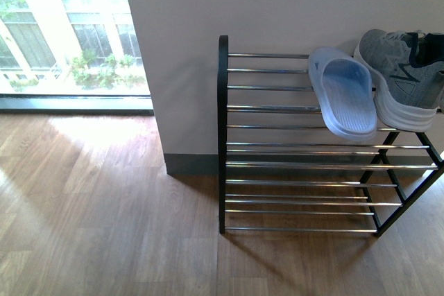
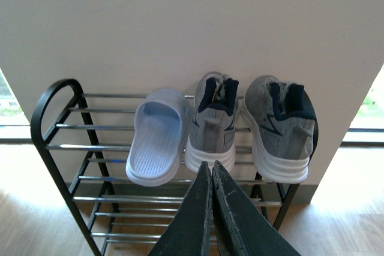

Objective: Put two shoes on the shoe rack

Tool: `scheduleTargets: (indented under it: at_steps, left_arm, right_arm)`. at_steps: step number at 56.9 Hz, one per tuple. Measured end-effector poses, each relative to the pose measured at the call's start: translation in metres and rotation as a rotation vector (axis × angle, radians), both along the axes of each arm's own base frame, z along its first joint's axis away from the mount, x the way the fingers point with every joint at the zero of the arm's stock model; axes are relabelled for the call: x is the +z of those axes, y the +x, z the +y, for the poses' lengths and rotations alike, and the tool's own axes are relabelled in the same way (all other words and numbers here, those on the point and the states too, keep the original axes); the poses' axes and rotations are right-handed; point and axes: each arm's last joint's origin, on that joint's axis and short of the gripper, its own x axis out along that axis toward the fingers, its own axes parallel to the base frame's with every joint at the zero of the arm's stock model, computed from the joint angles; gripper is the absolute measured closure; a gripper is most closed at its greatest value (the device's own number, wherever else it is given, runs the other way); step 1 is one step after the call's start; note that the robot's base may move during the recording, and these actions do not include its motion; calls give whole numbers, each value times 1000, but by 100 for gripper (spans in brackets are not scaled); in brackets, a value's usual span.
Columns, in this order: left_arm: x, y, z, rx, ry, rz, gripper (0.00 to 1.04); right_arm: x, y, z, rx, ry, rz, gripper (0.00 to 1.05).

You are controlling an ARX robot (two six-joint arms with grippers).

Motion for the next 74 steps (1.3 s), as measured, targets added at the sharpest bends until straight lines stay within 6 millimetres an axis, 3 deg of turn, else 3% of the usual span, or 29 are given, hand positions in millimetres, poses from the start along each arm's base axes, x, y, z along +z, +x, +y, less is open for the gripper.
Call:
scheduleTargets:
  at_steps: [68,74]
  left_arm:
    - [0,0,0,0,0,0,103]
    - [0,0,0,0,0,0,103]
  right_arm:
    - [7,-34,0,0,0,-24,103]
    - [3,-44,0,0,0,-7,103]
